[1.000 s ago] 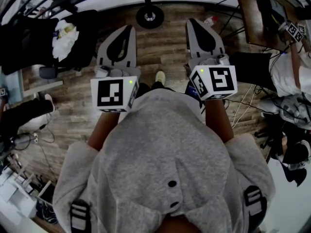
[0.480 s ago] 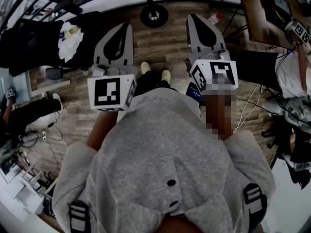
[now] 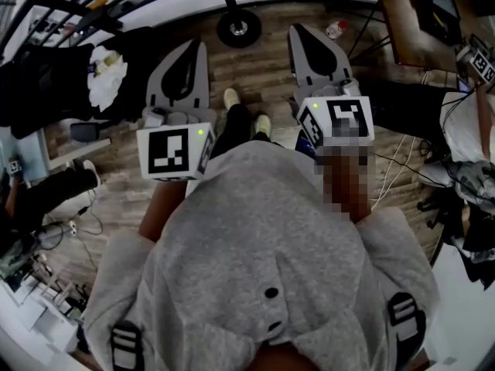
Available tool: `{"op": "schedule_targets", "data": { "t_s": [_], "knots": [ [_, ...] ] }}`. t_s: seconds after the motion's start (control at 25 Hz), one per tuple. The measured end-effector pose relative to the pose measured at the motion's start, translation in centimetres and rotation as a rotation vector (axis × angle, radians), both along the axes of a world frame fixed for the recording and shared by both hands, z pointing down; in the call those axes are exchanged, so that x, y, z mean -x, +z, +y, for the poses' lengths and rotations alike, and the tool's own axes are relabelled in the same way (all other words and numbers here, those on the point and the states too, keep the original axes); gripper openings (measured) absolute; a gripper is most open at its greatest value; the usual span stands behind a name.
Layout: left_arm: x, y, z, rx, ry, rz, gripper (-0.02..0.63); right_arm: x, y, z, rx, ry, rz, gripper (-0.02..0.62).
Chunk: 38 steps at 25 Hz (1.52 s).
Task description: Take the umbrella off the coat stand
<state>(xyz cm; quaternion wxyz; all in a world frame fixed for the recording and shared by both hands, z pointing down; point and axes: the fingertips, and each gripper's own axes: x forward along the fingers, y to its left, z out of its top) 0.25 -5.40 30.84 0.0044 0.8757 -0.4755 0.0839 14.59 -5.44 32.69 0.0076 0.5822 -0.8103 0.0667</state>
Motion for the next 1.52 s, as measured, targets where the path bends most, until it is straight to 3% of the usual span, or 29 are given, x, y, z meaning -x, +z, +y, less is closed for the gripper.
{"op": "schedule_targets", "data": {
  "t_s": [1.04, 1.52],
  "knots": [
    [6.5, 0.3, -18.1, 0.015, -0.013, 0.101, 0.013, 7.3, -0.6, -17.6, 0.022, -0.042, 0.087, 0.015],
    [10.3, 0.8, -23.1, 0.034, 0.0, 0.129, 0.012, 10.4, -0.9, -22.3, 0.037, -0.011, 0.122, 0.015]
  ]
}}
